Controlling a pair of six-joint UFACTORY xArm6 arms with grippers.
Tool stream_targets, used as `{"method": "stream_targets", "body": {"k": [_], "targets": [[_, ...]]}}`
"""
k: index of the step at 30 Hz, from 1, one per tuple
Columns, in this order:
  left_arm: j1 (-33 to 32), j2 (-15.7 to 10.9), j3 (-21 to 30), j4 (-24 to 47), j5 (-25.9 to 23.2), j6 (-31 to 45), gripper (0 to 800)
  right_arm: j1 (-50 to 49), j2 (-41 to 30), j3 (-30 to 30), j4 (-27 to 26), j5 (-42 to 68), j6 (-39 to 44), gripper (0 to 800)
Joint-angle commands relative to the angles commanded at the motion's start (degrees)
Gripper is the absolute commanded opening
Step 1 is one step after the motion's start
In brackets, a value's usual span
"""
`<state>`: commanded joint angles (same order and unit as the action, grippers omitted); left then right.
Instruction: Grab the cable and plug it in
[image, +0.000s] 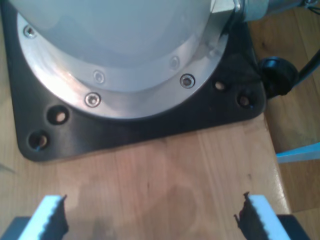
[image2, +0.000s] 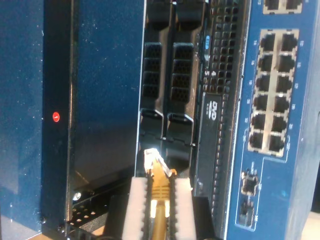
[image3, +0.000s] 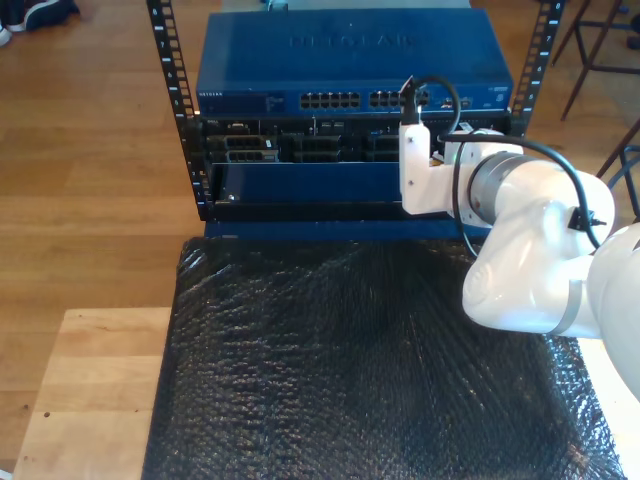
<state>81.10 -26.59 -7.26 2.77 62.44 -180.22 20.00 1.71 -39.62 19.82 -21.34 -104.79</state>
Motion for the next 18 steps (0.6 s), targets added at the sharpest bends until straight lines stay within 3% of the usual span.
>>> {"method": "stream_targets", "body": {"k": [12,18], "targets": [[0.1,0.0,0.0,0.0,0.0,0.0,800,0.2,0.9,-0.4,-1.3,-4.0,0.1,0],[0.0,0.0,0.0,0.0,0.0,0.0,800,0.1,4.6,-3.3,-1.2,-8.0,0.4,0]]}}
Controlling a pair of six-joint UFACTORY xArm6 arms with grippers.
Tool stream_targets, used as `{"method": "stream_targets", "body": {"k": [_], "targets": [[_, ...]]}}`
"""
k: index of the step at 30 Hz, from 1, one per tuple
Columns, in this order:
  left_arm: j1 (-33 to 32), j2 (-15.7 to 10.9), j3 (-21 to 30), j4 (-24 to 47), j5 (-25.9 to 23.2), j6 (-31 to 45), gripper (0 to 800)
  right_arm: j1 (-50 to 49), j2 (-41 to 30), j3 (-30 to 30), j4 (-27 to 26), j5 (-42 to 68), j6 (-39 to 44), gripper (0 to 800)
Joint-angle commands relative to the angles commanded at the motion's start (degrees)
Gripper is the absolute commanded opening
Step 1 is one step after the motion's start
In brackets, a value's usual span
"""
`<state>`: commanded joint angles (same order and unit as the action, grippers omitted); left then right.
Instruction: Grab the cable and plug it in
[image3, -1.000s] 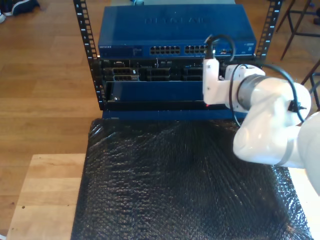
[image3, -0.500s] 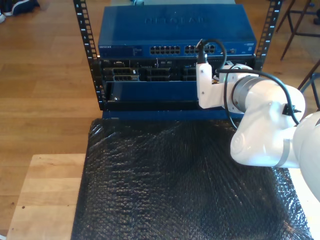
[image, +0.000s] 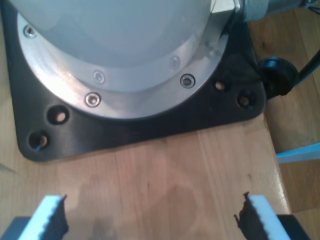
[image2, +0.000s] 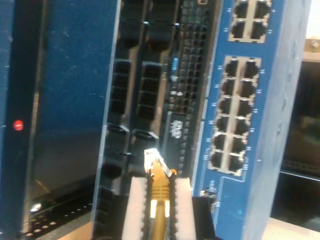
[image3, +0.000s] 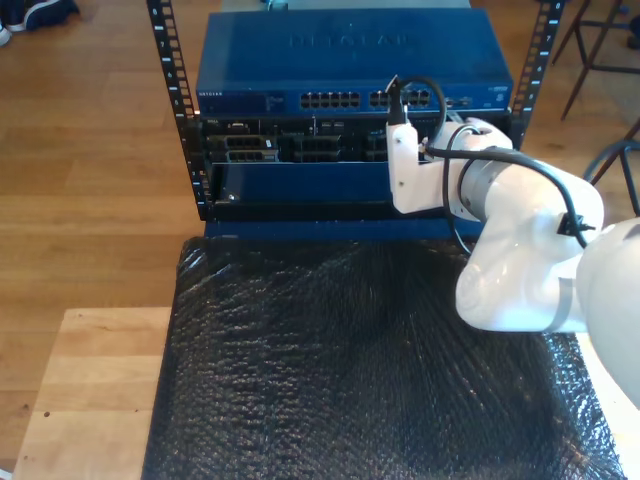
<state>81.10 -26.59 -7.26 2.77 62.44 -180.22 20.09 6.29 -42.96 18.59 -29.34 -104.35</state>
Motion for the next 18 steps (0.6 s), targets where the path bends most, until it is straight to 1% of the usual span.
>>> {"method": "stream_targets", "body": {"k": [4,10,15,18], "targets": [[0.0,0.0,0.0,0.0,0.0,-0.1,800,0.0,1.5,-1.1,0.0,-3.4,0.2,0],[0.0,0.0,0.0,0.0,0.0,0.0,800,0.0,1.6,-1.5,0.1,-4.1,0.2,1],[0.1,0.0,0.0,0.0,0.0,0.0,800,-0.1,3.3,-2.0,0.0,-10.4,0.3,1],[0.0,0.0,0.0,0.0,0.0,0.0,800,-0.2,4.3,-2.4,0.0,-11.6,0.4,1]]}}
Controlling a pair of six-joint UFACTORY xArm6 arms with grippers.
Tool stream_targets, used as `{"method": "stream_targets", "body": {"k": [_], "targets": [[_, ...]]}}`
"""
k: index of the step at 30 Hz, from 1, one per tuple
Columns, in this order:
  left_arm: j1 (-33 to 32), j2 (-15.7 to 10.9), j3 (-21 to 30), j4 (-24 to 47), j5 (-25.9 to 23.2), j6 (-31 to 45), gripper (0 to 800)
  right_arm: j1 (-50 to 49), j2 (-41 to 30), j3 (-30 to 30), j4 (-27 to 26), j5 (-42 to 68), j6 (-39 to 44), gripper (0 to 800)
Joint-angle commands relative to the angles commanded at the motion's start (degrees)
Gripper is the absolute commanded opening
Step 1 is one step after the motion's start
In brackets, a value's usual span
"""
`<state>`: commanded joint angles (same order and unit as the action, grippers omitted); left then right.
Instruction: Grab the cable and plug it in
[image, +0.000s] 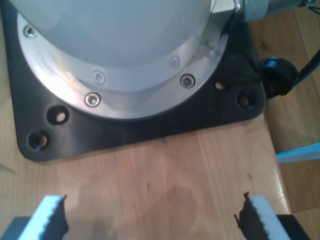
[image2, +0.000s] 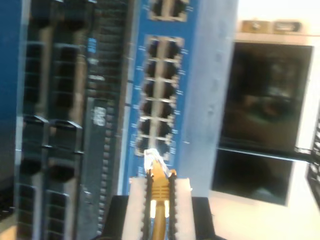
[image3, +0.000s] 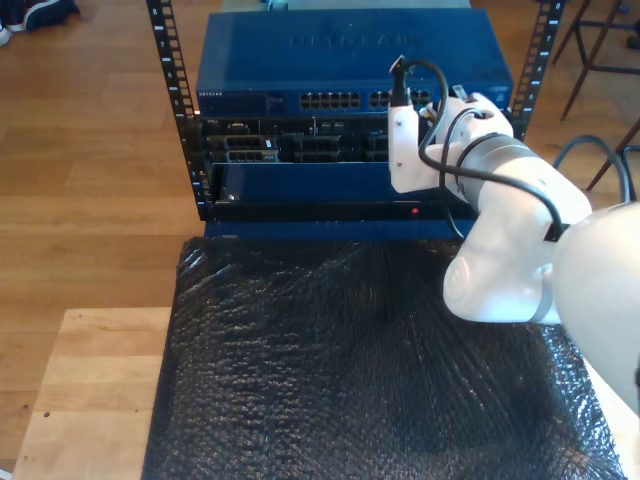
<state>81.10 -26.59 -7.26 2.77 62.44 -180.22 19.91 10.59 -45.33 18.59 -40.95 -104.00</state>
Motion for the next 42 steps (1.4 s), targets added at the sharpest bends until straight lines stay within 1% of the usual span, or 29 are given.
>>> {"method": "stream_targets", "body": {"k": [8,10,12,15,21,25,30,39,42], "targets": [[0.0,0.0,0.0,0.0,0.0,0.0,800,-0.2,0.6,0.5,0.1,-1.5,0.2,0],[0.1,0.0,0.0,0.0,0.0,0.0,800,0.1,1.1,0.4,0.2,-4.7,0.2,0],[0.0,0.0,0.0,0.0,0.0,0.0,800,0.0,3.2,0.2,0.2,-8.9,0.4,0],[0.1,0.0,0.0,0.0,0.0,0.0,800,-0.3,5.9,-0.4,0.2,-12.2,2.1,0],[0.1,0.0,0.0,0.0,0.0,0.0,800,0.0,6.6,-1.0,-0.1,-12.7,6.9,0],[0.1,0.0,0.0,0.0,0.0,0.0,800,0.1,9.3,-2.8,0.0,-13.9,7.3,0],[0.0,0.0,0.0,0.0,0.0,0.0,800,0.2,12.2,-4.8,0.2,-20.0,7.3,0],[0.0,0.0,0.0,0.0,0.0,0.0,800,0.3,15.3,-8.2,0.1,-20.5,7.0,0],[0.0,0.0,0.0,0.0,0.0,0.0,800,0.5,15.9,-8.0,0.2,-21.2,6.9,0]]}}
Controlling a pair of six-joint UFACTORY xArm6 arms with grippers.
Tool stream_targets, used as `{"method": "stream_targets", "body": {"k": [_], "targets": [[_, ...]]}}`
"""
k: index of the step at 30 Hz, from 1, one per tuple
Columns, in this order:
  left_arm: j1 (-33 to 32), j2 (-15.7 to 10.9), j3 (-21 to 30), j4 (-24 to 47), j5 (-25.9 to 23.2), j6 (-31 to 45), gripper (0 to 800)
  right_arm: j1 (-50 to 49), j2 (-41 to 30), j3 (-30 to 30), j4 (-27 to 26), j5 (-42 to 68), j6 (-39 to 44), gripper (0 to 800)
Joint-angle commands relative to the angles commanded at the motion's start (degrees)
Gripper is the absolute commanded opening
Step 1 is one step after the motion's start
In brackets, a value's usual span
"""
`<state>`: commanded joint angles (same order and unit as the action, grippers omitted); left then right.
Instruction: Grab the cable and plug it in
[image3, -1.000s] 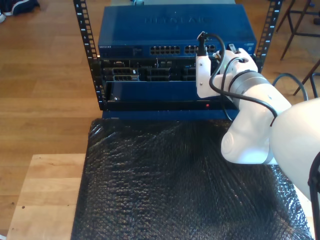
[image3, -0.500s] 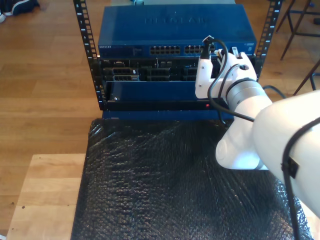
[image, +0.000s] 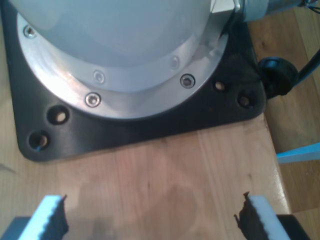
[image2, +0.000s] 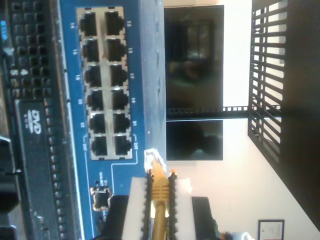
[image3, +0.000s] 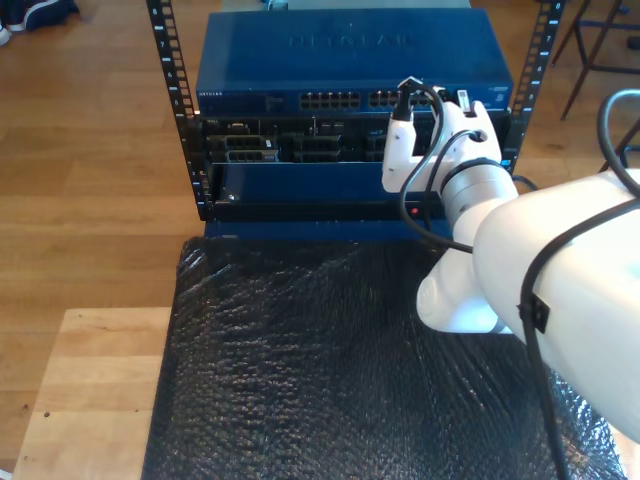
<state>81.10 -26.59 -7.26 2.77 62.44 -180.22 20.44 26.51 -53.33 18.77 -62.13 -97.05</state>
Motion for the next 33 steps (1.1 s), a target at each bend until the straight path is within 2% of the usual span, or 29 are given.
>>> {"method": "stream_targets", "body": {"k": [9,15,25,33], "targets": [[0.1,0.0,0.0,0.0,0.0,0.0,800,1.3,2.1,-0.1,0.4,-4.5,-0.1,0],[0.1,0.0,0.0,0.0,0.0,0.0,800,1.3,2.4,-0.5,2.5,-5.5,-0.3,0],[0.1,0.0,0.0,0.0,0.0,0.0,800,3.2,6.7,-6.3,5.7,-5.6,-0.4,0],[0.1,0.0,0.0,0.0,0.0,0.0,800,5.0,10.1,-10.7,10.5,-6.0,-1.4,0]]}}
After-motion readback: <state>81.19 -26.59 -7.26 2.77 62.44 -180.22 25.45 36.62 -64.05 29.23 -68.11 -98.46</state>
